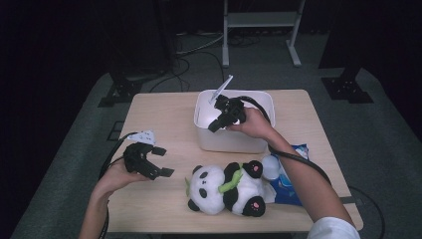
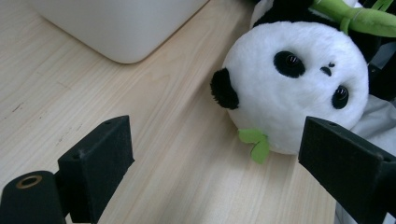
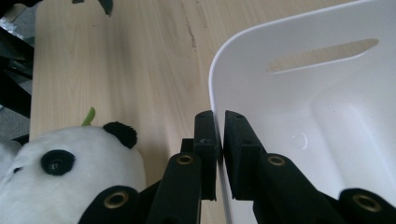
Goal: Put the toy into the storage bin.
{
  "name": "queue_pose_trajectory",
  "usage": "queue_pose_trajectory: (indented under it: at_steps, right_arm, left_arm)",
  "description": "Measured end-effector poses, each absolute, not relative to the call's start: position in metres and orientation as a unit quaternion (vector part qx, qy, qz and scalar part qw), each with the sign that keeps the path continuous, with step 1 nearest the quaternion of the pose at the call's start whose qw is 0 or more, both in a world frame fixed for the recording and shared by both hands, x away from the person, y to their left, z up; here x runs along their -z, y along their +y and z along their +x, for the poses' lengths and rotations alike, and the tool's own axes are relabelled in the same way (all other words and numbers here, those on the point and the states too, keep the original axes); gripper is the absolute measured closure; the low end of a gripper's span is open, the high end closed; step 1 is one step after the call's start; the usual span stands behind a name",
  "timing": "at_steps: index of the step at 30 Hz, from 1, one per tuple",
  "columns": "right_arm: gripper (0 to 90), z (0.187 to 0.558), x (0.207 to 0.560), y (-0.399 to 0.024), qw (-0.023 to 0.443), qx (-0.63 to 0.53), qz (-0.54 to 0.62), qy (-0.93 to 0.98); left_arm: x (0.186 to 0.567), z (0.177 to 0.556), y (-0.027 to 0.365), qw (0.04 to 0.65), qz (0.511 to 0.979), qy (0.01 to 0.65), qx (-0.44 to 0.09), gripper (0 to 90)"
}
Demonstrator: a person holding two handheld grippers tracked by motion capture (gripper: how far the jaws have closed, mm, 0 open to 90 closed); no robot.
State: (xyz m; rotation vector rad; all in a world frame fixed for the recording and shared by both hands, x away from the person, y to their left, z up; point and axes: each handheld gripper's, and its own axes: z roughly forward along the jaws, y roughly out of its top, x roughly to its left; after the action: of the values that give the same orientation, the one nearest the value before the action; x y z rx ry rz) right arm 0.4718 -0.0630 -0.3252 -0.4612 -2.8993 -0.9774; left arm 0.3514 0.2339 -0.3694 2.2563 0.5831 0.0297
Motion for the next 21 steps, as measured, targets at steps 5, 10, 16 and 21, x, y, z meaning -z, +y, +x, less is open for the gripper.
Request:
queue_pose_trajectory:
  at_steps: [5, 10, 16, 21]
  right_arm:
    - [83.8, 0.464, 0.323, -0.057, 0.029, 0.324, -0.142, -0.935]
    - [84.1, 0.458, 0.322, -0.048, 0.028, 0.323, -0.135, -0.936]
    - [84.5, 0.456, 0.323, -0.039, 0.028, 0.322, -0.134, -0.937]
    - [85.4, 0.455, 0.326, -0.032, 0.025, 0.321, -0.131, -0.938]
  left_arm:
    - [0.371, 0.352, 0.236, 0.394, 0.889, 0.234, -0.011, 8.7]
    - [0.373, 0.353, 0.237, 0.392, 0.889, 0.237, -0.011, 8.7]
    - [0.373, 0.353, 0.237, 0.391, 0.889, 0.236, -0.010, 8.7]
    - [0.374, 0.353, 0.238, 0.391, 0.889, 0.238, -0.010, 8.7]
